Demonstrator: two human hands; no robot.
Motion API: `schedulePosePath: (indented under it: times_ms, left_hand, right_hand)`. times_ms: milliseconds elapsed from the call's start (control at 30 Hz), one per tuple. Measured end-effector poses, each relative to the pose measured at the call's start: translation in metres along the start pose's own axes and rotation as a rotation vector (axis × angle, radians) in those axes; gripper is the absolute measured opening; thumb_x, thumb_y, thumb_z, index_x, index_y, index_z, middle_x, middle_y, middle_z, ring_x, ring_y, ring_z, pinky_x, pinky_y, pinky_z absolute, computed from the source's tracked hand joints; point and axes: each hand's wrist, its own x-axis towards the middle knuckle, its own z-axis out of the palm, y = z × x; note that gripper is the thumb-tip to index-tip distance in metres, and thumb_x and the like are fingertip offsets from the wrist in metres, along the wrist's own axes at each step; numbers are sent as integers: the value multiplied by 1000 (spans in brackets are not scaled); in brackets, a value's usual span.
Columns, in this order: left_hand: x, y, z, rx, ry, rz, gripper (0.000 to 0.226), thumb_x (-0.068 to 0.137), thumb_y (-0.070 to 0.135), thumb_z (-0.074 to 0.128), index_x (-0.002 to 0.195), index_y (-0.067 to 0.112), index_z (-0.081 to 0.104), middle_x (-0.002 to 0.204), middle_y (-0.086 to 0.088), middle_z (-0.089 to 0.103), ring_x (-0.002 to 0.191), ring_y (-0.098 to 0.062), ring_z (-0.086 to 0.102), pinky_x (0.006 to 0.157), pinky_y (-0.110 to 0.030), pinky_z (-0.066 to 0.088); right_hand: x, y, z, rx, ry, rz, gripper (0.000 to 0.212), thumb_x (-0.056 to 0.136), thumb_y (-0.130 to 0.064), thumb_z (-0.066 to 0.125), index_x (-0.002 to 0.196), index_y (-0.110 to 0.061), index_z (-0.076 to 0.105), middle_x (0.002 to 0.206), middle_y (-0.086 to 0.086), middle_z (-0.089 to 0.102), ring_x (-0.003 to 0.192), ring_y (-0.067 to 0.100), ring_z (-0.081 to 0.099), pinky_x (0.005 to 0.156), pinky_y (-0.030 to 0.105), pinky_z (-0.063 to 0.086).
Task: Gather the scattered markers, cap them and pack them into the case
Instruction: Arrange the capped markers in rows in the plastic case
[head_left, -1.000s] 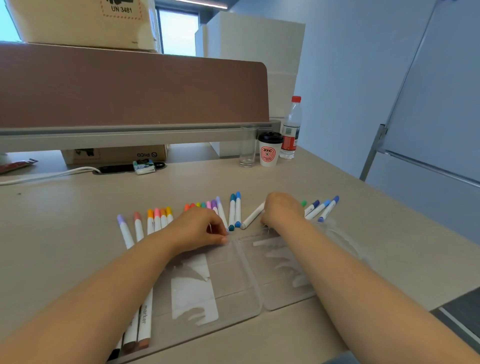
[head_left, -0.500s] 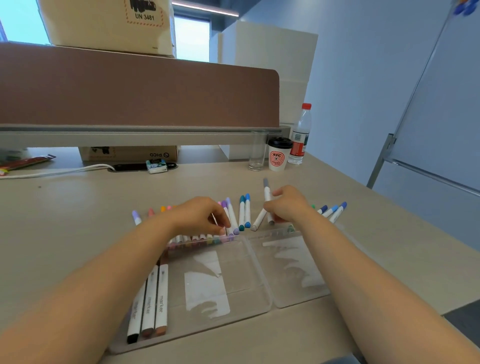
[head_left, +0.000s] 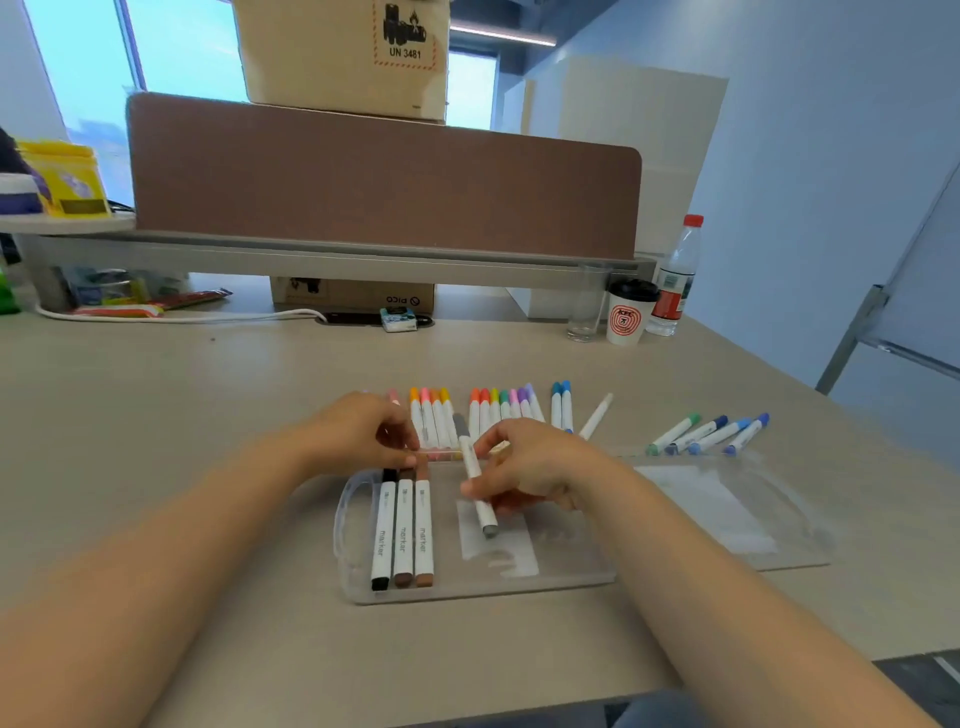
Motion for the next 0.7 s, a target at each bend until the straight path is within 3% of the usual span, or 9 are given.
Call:
schedulePosePath:
  times_ms: [100, 233, 400, 467, 533, 700]
  left_hand:
    - [-7, -6, 7, -66, 77, 23, 17, 83, 25, 67, 100, 22, 68, 95, 9, 62, 89, -5, 58, 79, -13, 45]
    - [-6, -8, 10, -109, 89, 38, 17, 84, 23, 67, 100, 20, 67, 92, 11, 60, 87, -3, 56, 73, -9, 43]
    - [-5, -10, 12, -109, 96, 35, 16, 82, 23, 69, 99, 22, 68, 87, 13, 59, 84, -3, 57, 79, -18, 45]
    - [-5, -10, 12, -122, 98, 29, 17, 82, 23, 69, 99, 22, 68, 88, 13, 59, 85, -4, 57, 80, -19, 46]
    - [-5, -10, 13, -130, 100, 27, 17, 82, 23, 68, 99, 22, 68, 86, 14, 58, 84, -3, 56, 78, -17, 45]
    - [-5, -10, 13, -140, 99, 18, 17, 83, 23, 68, 100, 21, 68, 86, 13, 57, 83, -4, 55, 78, -17, 44]
  right_hand:
    - [1, -4, 17, -51, -26, -1, 49, 74, -13, 78, 109, -22, 45, 103, 11, 65, 80, 22, 68, 79, 38, 58]
    - [-3, -12, 25, -128, -90, -48, 33, 80, -12, 72, 107, -17, 54, 88, 5, 64, 67, 15, 65, 69, 28, 59]
    - [-5, -16, 25, -179, -125, -65, 17, 88, -17, 64, 103, -11, 64, 82, -4, 66, 66, 4, 64, 56, 12, 53]
    - [-3, -16, 24, -222, -108, -84, 15, 88, -18, 63, 103, -15, 64, 87, -6, 65, 75, 4, 64, 65, 12, 52]
    - [-1, -16, 23, -250, -111, -91, 12, 87, -16, 64, 97, -22, 61, 100, -3, 63, 95, 13, 64, 86, 24, 53]
    - [1, -17, 25, -253, -188, -74, 21, 88, -11, 62, 98, -26, 51, 107, 6, 64, 93, 18, 65, 83, 29, 56]
